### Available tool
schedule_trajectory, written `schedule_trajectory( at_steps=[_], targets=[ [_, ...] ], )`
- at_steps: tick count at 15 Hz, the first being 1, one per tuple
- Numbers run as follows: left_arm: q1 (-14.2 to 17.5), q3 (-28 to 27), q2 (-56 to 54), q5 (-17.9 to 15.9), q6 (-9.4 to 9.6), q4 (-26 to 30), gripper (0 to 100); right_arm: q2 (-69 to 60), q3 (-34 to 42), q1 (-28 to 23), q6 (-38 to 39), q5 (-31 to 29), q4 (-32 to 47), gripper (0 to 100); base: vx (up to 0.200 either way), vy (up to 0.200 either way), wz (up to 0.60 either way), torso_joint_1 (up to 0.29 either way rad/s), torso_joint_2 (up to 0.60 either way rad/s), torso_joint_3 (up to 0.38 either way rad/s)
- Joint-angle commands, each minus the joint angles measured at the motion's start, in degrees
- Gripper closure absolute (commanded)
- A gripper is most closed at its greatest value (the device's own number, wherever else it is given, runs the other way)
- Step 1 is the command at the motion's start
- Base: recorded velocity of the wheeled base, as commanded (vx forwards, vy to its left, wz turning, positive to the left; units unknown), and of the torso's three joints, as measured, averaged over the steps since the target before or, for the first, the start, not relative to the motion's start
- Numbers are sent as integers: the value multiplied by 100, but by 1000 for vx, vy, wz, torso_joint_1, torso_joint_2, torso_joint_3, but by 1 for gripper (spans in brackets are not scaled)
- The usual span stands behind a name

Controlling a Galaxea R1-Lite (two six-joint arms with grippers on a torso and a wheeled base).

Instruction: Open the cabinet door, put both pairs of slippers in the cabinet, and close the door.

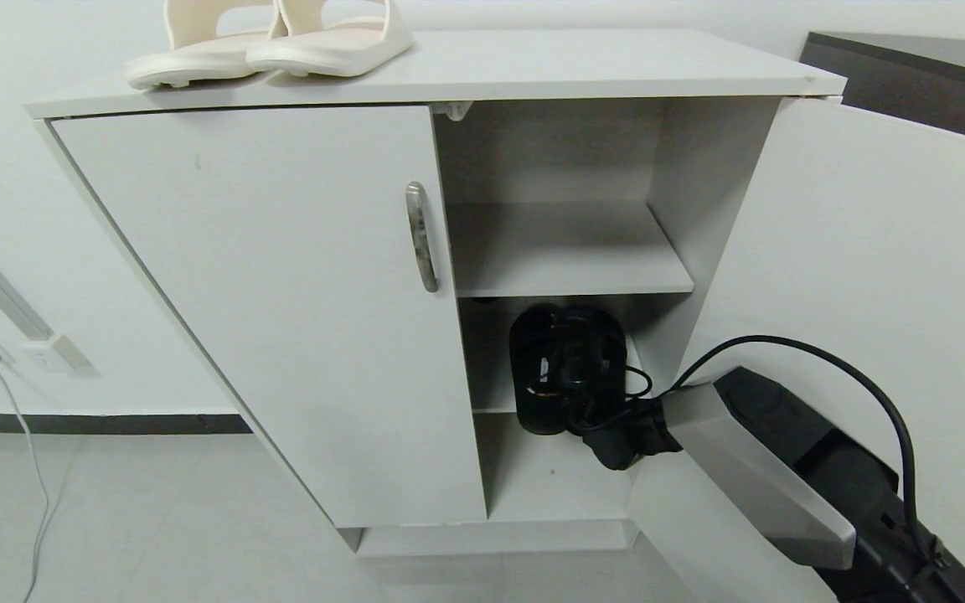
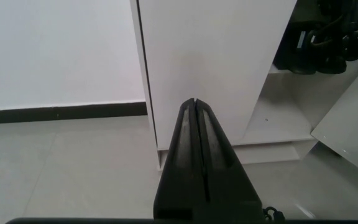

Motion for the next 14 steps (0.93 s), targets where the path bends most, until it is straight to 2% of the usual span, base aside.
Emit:
schedule_trajectory(
  at_steps=[1, 5, 14],
  targets=[
    [5, 1, 7, 1, -1, 2, 100, 136, -246, -52, 36, -3, 72, 100, 0, 0, 0, 0, 0, 0],
    [-4, 1, 7, 1, -1, 2, 100, 286, -519, -70, -26, 15, 256, 100, 0, 0, 0, 0, 0, 0],
    [-4, 1, 7, 9, -1, 2, 100, 356, -536, -158, -140, 77, 239, 100, 0, 0, 0, 0, 0, 0]
  ],
)
